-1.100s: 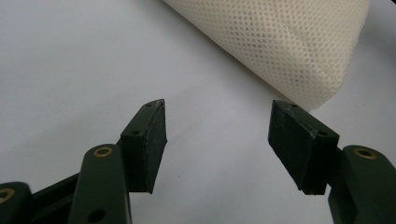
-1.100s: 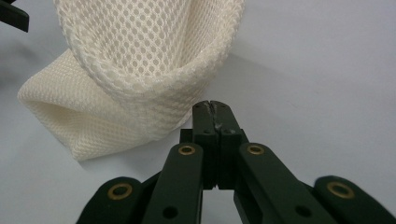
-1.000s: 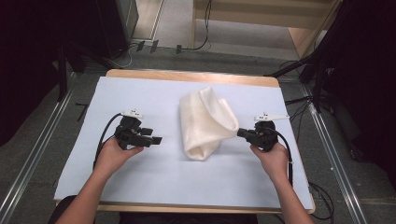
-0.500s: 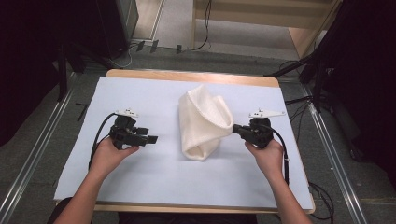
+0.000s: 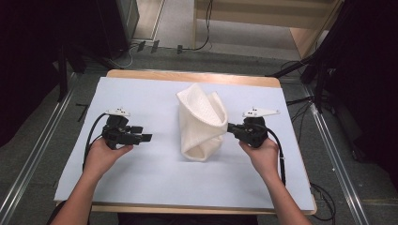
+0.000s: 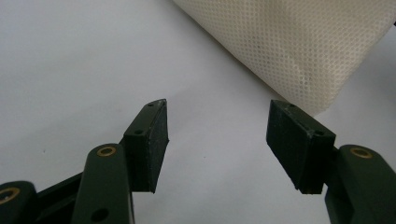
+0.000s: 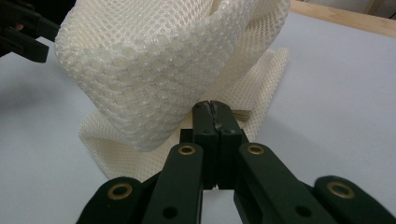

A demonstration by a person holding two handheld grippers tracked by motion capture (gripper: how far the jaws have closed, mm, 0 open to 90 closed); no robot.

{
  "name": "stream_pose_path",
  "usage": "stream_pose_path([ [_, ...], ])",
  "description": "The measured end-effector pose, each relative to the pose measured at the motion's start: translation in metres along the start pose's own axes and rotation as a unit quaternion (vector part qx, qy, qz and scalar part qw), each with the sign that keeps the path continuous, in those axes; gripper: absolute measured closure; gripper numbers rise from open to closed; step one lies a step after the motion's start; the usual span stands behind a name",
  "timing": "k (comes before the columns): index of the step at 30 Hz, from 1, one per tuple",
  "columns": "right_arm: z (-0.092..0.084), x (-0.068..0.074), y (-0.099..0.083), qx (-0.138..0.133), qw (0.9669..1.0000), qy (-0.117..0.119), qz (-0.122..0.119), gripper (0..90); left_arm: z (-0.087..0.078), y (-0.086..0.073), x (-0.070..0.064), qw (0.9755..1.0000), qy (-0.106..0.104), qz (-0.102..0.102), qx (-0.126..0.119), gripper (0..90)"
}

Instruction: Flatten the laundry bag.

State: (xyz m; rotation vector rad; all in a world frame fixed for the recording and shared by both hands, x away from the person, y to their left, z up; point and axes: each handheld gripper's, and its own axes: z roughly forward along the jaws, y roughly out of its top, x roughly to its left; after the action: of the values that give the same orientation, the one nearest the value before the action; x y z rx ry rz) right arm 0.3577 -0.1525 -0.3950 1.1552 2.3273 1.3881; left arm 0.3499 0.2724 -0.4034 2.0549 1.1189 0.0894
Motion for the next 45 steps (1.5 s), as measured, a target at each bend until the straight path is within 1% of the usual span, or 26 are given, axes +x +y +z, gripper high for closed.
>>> stream_pose_path([
  [6, 0.005, 0.008, 0.006, -0.004, 0.9999, 0.009, -0.007, 90.0, -0.005, -0.002, 0.004, 0.9999, -0.001, -0.009, -0.006, 39.7],
  [9, 0.008, 0.012, 0.008, -0.005, 0.9998, 0.016, -0.013, 90.0, -0.008, -0.004, 0.007, 0.9999, 0.003, -0.012, -0.008, 39.7],
  [15, 0.014, 0.021, 0.012, -0.004, 0.9994, 0.027, -0.020, 90.0, -0.012, -0.006, 0.011, 0.9997, 0.004, -0.021, -0.012, 39.7],
  [18, 0.016, 0.026, 0.016, -0.007, 0.9990, 0.036, -0.024, 90.0, -0.015, -0.008, 0.014, 0.9996, 0.004, -0.025, -0.013, 39.7],
  [20, 0.018, 0.029, 0.017, -0.004, 0.9988, 0.035, -0.035, 90.0, -0.016, -0.008, 0.015, 0.9995, 0.006, -0.027, -0.014, 39.7],
  [21, 0.019, 0.030, 0.016, -0.002, 0.9988, 0.034, -0.035, 90.0, -0.017, -0.009, 0.015, 0.9995, 0.005, -0.028, -0.015, 39.8],
  [26, 0.025, 0.026, 0.013, 0.020, 0.9989, 0.026, -0.033, 90.0, -0.019, -0.010, 0.017, 0.9993, -0.002, -0.032, -0.019, 41.1],
  [28, 0.025, 0.026, 0.013, 0.021, 0.9989, 0.024, -0.035, 90.0, -0.020, -0.011, 0.019, 0.9991, -0.003, -0.036, -0.021, 41.7],
  [30, 0.024, 0.025, 0.013, 0.022, 0.9989, 0.022, -0.036, 90.0, -0.020, -0.013, 0.021, 0.9991, -0.001, -0.038, -0.018, 44.3],
  [32, 0.023, 0.024, 0.013, 0.022, 0.9990, 0.019, -0.035, 89.6, -0.021, -0.014, 0.023, 0.9989, -0.005, -0.043, -0.018, 44.3],
  [34, 0.021, 0.021, 0.013, 0.019, 0.9991, 0.017, -0.033, 88.4, -0.023, -0.015, 0.023, 0.9990, -0.005, -0.040, -0.017, 44.6],
  [35, 0.019, 0.020, 0.013, 0.018, 0.9992, 0.016, -0.030, 87.6, -0.024, -0.015, 0.023, 0.9989, -0.006, -0.042, -0.020, 44.9],
  [38, 0.013, 0.018, 0.012, 0.014, 0.9994, 0.012, -0.030, 81.7, -0.027, -0.018, 0.021, 0.9990, -0.008, -0.043, -0.014, 46.3],
  [41, 0.009, 0.016, 0.010, 0.012, 0.9994, 0.012, -0.029, 75.8, -0.031, -0.020, 0.018, 0.9988, -0.017, -0.045, -0.012, 47.3],
  [43, 0.007, 0.014, 0.008, 0.013, 0.9995, 0.010, -0.027, 71.7, -0.035, -0.020, 0.012, 0.9988, -0.024, -0.041, -0.011, 47.8],
  [44, 0.005, 0.014, 0.007, 0.014, 0.9996, 0.008, -0.022, 70.3, -0.038, -0.020, 0.009, 0.9988, -0.029, -0.037, -0.015, 48.7],
  [45, 0.004, 0.013, 0.007, 0.015, 0.9996, 0.004, -0.026, 69.4, -0.040, -0.019, 0.006, 0.9987, -0.035, -0.033, -0.015, 49.1],
])
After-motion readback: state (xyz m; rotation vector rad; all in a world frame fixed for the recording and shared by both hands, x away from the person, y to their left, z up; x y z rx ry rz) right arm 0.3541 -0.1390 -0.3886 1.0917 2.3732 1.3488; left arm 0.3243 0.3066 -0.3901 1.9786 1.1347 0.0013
